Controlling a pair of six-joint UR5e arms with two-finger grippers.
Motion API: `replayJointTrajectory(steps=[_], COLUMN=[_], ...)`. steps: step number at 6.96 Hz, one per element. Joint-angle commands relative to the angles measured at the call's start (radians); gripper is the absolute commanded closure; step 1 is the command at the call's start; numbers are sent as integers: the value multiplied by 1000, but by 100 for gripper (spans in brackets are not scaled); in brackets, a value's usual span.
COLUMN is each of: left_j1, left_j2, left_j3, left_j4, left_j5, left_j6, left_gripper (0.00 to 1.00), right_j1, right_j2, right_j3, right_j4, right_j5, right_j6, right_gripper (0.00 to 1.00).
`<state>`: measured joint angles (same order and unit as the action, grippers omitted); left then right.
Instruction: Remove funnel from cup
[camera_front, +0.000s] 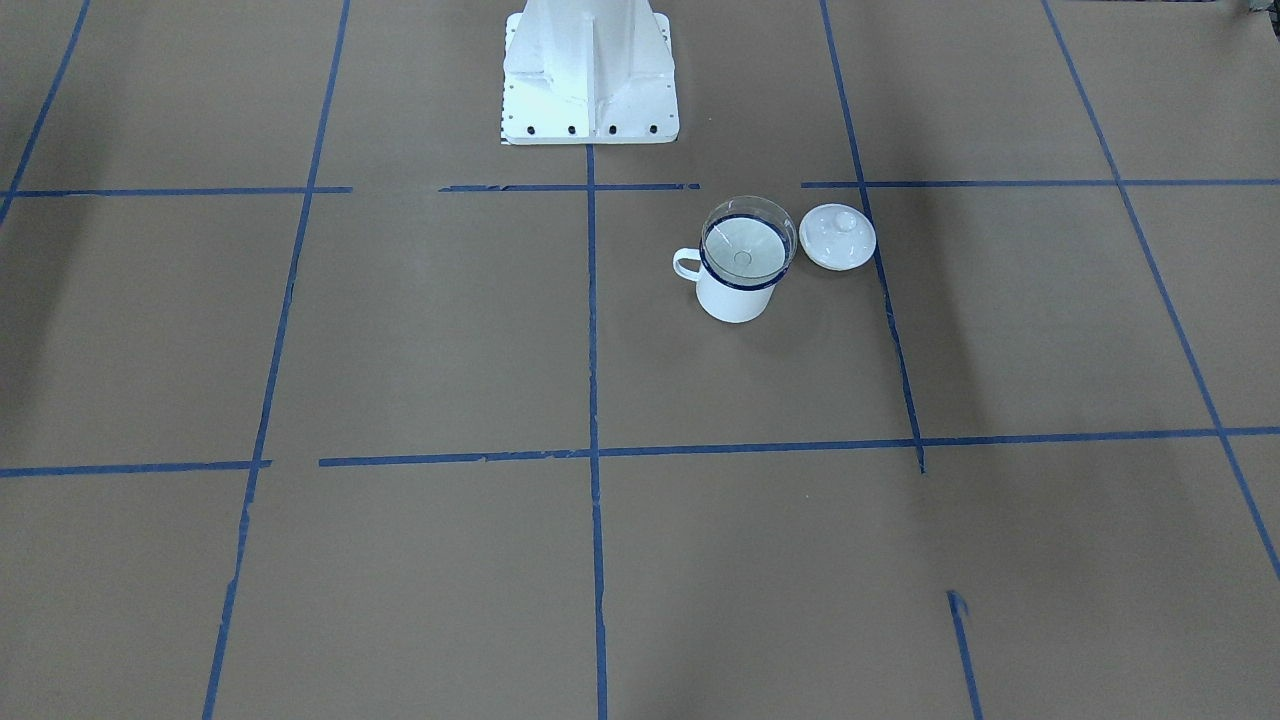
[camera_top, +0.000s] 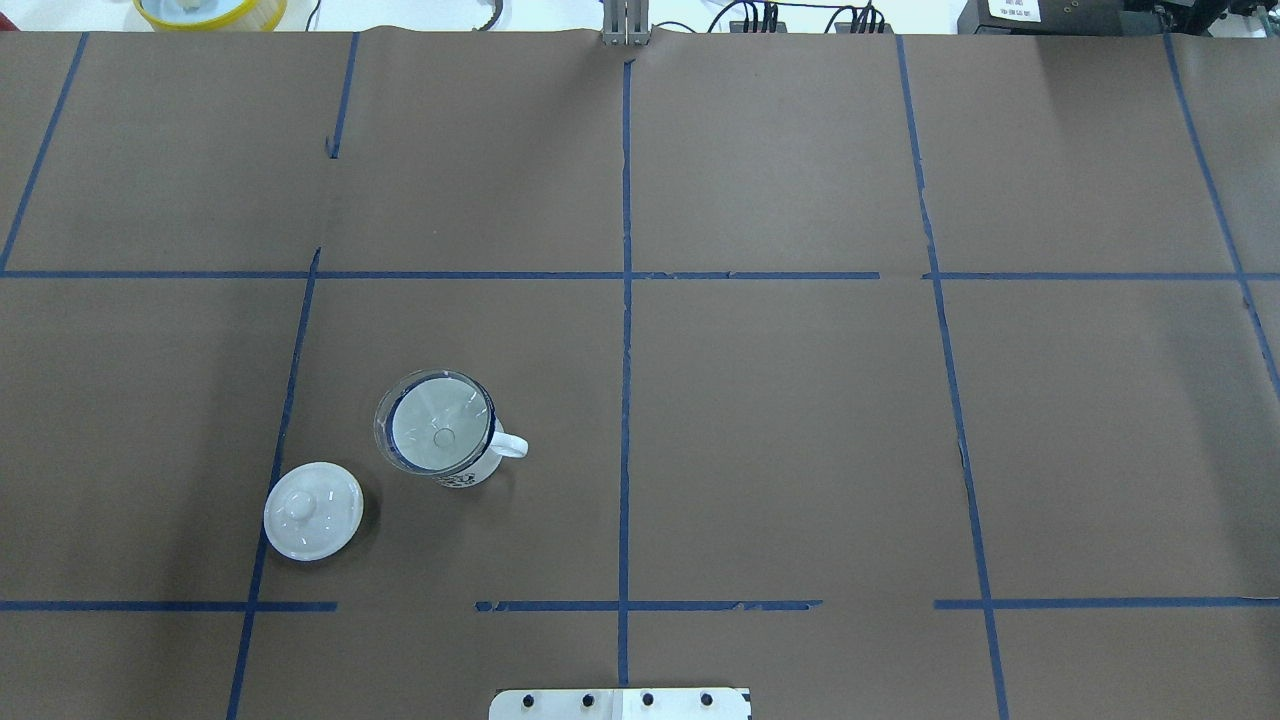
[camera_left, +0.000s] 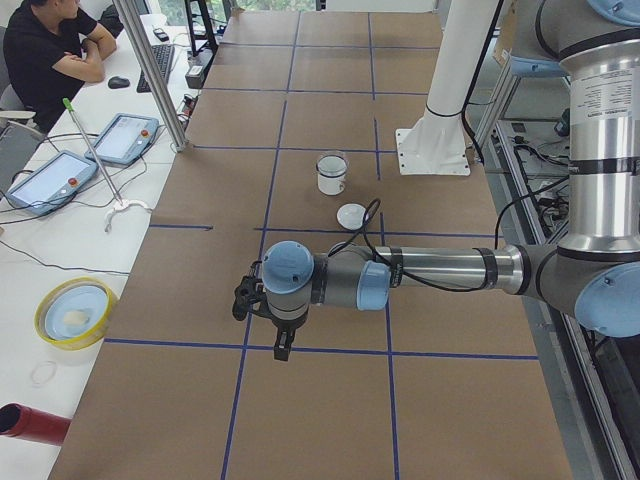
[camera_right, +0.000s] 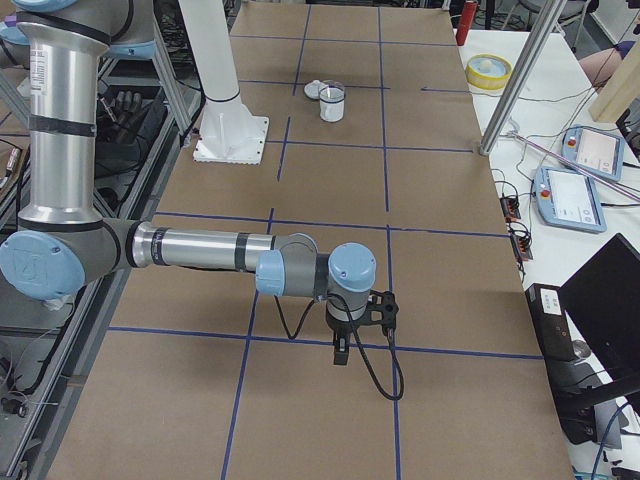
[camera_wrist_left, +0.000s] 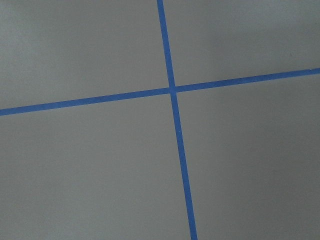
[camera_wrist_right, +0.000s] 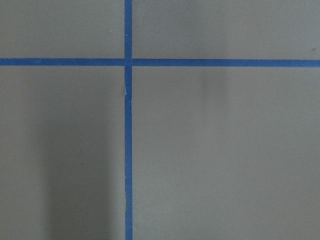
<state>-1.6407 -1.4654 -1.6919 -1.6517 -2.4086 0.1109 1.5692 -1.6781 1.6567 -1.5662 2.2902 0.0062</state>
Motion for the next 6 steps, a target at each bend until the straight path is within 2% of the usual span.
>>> replayJointTrajectory(steps=[1,3,5,6], left_j1=[-16,-16,-4,56], left_j2=[-1,11,-28,-26], left_j3=[-6,-32,-55,-118], left_j4=[-3,-5,-20,-69], left_j5=[-1,-9,-17,-11], left_j6=[-2,-60,-310,-456], left_gripper=[0,0,0,0], right_j1=[0,0,0,0], right_j2=[0,0,0,0], right_j3=[-2,-2,-2,-2], right_j4=[0,0,0,0], right_j5=[0,0,0,0], right_j6=[0,0,0,0], right_gripper=[0,0,0,0])
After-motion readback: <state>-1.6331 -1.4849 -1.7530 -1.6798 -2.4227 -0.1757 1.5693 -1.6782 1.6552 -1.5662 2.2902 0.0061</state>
